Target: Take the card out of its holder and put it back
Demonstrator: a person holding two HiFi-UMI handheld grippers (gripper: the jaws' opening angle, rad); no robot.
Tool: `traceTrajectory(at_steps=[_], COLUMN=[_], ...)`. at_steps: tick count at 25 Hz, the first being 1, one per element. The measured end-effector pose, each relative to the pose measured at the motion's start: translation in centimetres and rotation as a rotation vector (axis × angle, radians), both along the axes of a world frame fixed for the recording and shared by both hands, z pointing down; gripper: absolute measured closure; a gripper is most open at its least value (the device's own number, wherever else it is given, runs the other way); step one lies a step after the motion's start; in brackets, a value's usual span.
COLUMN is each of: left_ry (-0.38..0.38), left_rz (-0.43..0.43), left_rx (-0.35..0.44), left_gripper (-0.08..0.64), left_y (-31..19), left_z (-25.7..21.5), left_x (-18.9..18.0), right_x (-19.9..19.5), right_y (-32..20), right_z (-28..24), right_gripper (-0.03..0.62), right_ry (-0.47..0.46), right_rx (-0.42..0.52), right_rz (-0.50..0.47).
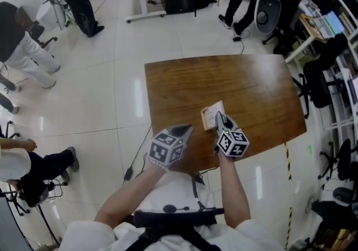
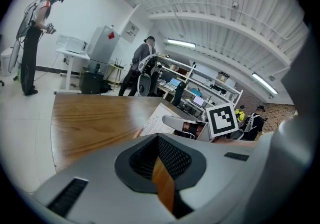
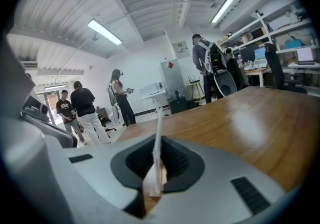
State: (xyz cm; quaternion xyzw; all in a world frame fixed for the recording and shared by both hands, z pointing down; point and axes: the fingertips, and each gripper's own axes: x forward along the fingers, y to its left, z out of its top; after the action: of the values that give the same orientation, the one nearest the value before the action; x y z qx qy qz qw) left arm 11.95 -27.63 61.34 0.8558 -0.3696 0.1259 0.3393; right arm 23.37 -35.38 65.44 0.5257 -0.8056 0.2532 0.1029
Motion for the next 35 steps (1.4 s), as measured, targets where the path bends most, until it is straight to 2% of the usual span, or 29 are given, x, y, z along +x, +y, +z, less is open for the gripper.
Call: traceTrajectory(at_steps=[16,20,26,29,31,33,35], left_ry=[-0.006,0.001,0.017,0.022,0.024,0.03,0.039], left_rz=[-0.008,-0.002,0.008,0.016,0.025,0.036,0.044], left_rx=[0.001,0.008,0.019,0.03,0.039,0.051,0.062], left_gripper=[0.569,0.569,0.569,0.569,0.569,0.569,0.569], left_y=[-0.3,-0.2,0.8,1.7,2.6,3.6,4.8], left_z=[-0.1,-0.4,-1.7,-2.5,-3.1,-3.7,-4.3], left_x=[-1.3,-1.2,-1.8,-2.5,-2.8,-3.4,-4.1], right_x=[-1.0,0.3,1.3,0.9,0.8,0.5,-0.1], right_y=[0.1,-0.5,0.6,2.1,3.6,5.5,7.8], right_z=[2.5,0.5,-6.7,-10.8,-13.1,-15.1,-16.5], right_gripper=[0.544,0.365,0.36,0.364,0.437,0.576,0.594], right_ry=[0.037,0.024,-0.008,-0.048,-0.073,-0.087,-0.096], right_rx=[-0.037,-0.02,0.097,0.164,0.206,0.247,0.271], right_rz=[-0.009,0.025,0.08,0.089,0.105,0.133,0.148])
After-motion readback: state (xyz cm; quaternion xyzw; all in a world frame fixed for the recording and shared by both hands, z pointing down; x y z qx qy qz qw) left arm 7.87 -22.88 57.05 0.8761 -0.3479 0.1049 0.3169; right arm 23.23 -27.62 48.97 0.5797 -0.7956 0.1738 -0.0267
